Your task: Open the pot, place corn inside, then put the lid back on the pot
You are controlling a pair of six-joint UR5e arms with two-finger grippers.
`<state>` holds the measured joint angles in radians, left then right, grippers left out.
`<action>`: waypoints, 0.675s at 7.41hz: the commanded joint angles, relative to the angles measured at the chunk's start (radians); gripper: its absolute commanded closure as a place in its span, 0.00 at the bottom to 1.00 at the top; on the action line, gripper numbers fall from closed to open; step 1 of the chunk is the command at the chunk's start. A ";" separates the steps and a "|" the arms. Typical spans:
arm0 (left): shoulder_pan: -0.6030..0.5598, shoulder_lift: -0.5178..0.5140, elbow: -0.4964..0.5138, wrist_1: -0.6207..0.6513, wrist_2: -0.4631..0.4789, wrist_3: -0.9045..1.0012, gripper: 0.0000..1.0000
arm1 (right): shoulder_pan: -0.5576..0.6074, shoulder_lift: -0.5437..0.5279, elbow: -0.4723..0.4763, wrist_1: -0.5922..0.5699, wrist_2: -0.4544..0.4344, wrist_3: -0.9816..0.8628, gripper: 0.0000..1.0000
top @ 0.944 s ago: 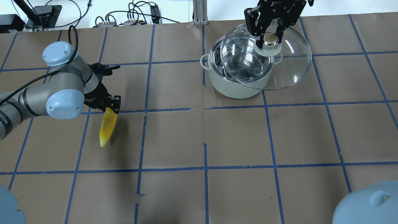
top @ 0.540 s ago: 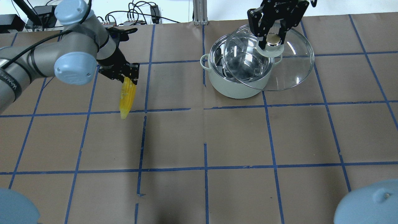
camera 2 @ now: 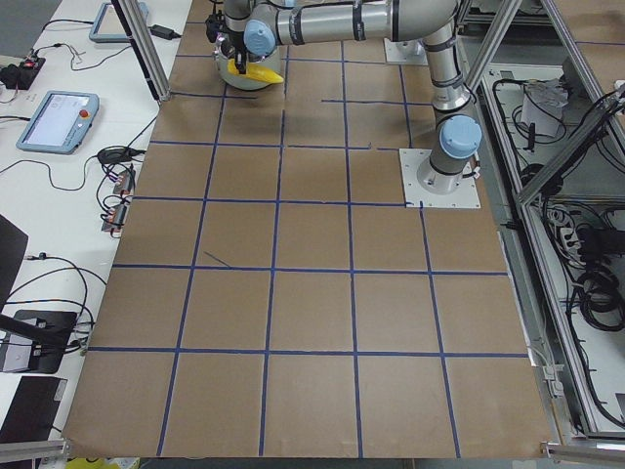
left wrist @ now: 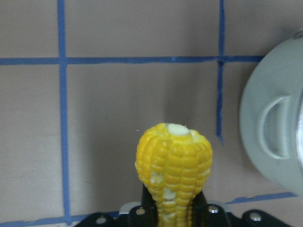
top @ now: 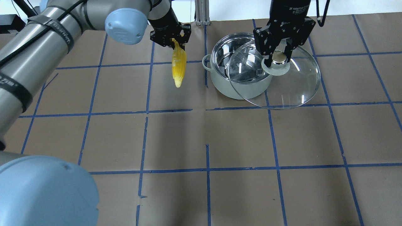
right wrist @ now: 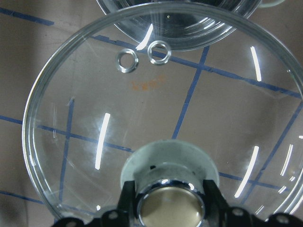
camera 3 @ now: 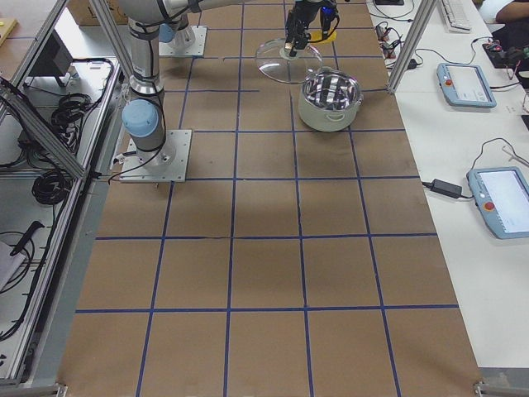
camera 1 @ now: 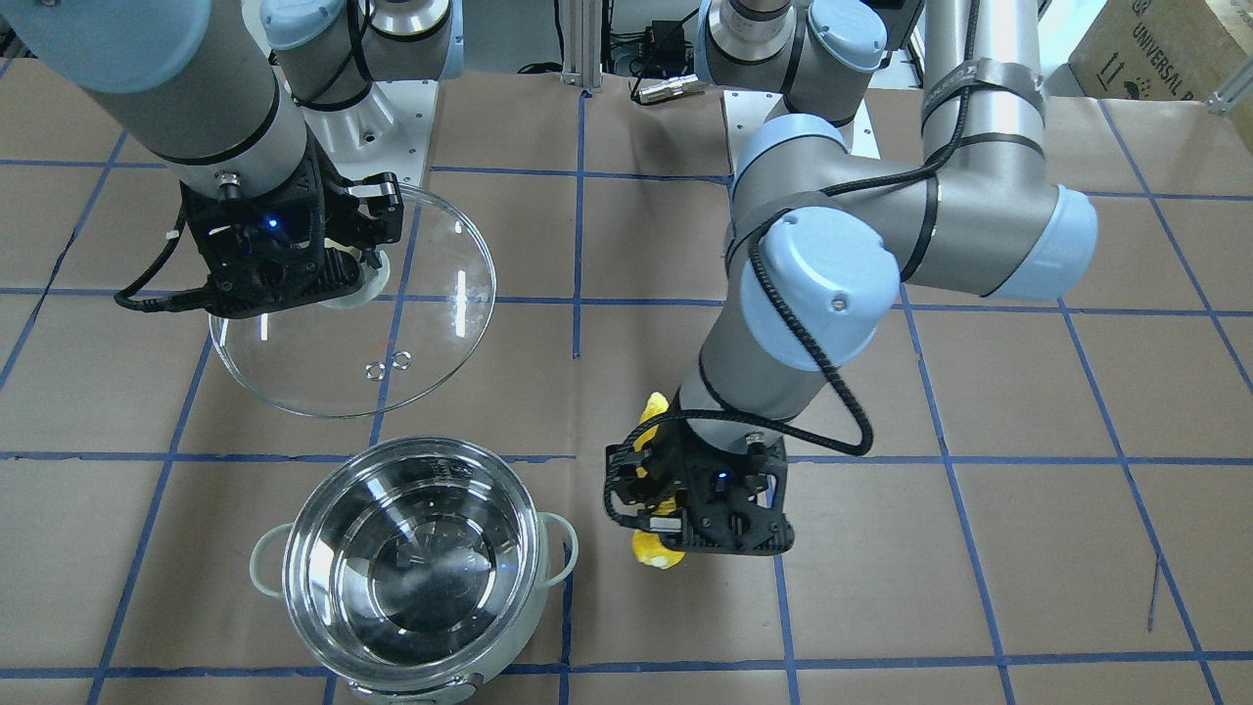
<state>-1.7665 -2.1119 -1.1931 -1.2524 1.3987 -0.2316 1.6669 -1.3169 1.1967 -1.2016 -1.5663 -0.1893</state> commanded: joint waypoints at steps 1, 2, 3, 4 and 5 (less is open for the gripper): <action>-0.077 -0.132 0.238 -0.040 -0.037 -0.138 0.77 | -0.013 -0.021 0.053 -0.038 -0.001 -0.004 0.75; -0.111 -0.189 0.307 -0.047 -0.038 -0.165 0.77 | -0.016 -0.021 0.057 -0.038 0.000 -0.004 0.75; -0.137 -0.250 0.372 -0.036 -0.032 -0.193 0.77 | -0.016 -0.021 0.057 -0.039 0.002 -0.004 0.74; -0.155 -0.293 0.424 -0.042 -0.026 -0.195 0.70 | -0.018 -0.022 0.054 -0.038 0.002 -0.005 0.73; -0.168 -0.333 0.447 -0.042 -0.018 -0.193 0.41 | 0.002 -0.042 0.049 -0.036 0.006 -0.001 0.72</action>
<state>-1.9135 -2.3890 -0.7934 -1.2933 1.3722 -0.4198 1.6545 -1.3430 1.2497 -1.2393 -1.5639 -0.1932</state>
